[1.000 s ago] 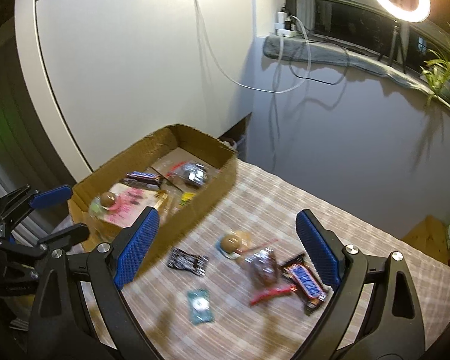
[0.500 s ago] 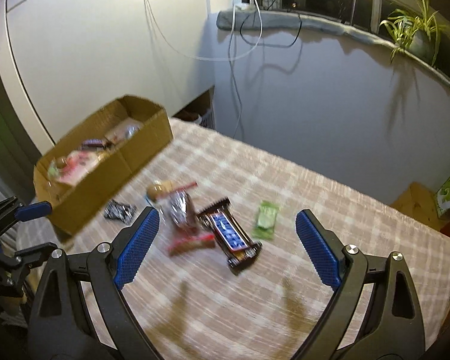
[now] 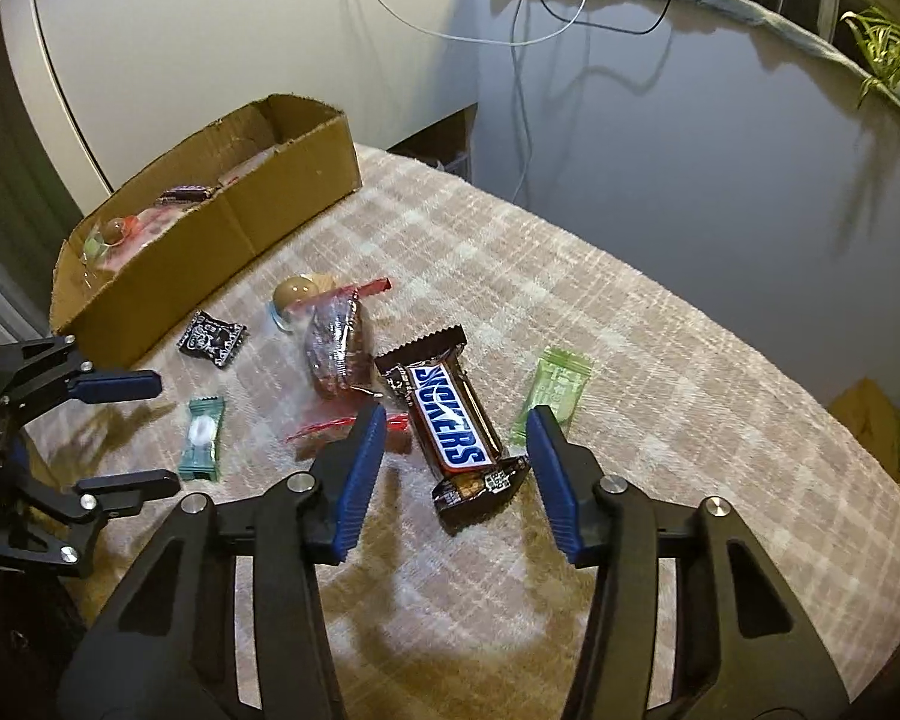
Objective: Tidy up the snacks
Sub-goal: 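Grasp the teal mint with the left gripper while the right grasps a Snickers bar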
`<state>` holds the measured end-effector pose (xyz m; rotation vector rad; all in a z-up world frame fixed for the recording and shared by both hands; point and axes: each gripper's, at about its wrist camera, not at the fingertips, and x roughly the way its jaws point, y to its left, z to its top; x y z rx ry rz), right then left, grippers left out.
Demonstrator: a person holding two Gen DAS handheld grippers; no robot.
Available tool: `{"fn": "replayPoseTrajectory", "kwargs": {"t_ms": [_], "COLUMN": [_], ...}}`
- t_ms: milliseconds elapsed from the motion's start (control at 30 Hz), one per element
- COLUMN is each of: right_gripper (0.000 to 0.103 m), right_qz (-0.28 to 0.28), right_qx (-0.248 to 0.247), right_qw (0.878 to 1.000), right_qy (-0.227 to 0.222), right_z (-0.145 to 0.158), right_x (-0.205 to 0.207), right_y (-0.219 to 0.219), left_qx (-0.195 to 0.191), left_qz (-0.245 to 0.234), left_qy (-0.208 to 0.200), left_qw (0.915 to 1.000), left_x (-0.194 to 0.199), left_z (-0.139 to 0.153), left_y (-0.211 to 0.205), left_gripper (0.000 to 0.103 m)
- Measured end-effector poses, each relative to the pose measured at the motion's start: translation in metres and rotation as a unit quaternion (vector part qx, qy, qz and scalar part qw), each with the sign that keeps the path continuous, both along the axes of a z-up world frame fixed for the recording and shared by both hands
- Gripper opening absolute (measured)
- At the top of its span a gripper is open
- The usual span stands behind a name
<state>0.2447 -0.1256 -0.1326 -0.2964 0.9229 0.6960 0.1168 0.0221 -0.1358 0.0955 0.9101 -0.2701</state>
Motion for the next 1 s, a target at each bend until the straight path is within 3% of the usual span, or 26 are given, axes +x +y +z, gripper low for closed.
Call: {"fn": "replayPoseTrajectory", "kwargs": {"t_ms": [167, 367, 500, 633, 767, 1000], "right_gripper": [0.048, 0.047, 0.041, 0.039, 0.03, 0.03], "right_qz": [0.017, 0.026, 0.03, 0.032, 0.03, 0.017], "right_qx": [0.001, -0.009, -0.017, -0.023, -0.038, -0.027], "right_qw": [1.0, 1.0, 0.999, 0.999, 0.999, 0.999], "right_qy": [0.012, 0.01, 0.013, 0.009, 0.0, 0.005], "right_z": [-0.011, -0.021, -0.029, -0.03, -0.03, -0.028], "right_x": [0.007, 0.013, 0.014, 0.013, 0.011, 0.007], "right_y": [0.005, 0.012, 0.015, 0.014, 0.017, 0.01], "left_qx": [0.026, 0.02, 0.015, 0.017, 0.019, 0.019], "left_qz": [-0.017, -0.026, -0.038, -0.047, -0.054, -0.052], "left_qy": [0.005, 0.01, 0.007, 0.005, -0.003, -0.007], "left_qw": [0.9995, 0.9994, 0.9991, 0.9987, 0.9984, 0.9985], "left_x": [0.006, 0.014, 0.011, 0.008, 0.004, 0.004], "left_z": [-0.009, -0.012, -0.011, -0.01, -0.009, -0.009], "left_y": [-0.006, -0.006, -0.007, -0.01, -0.012, -0.012], "left_gripper": [0.055, 0.055, 0.054, 0.048, 0.035, 0.033]}}
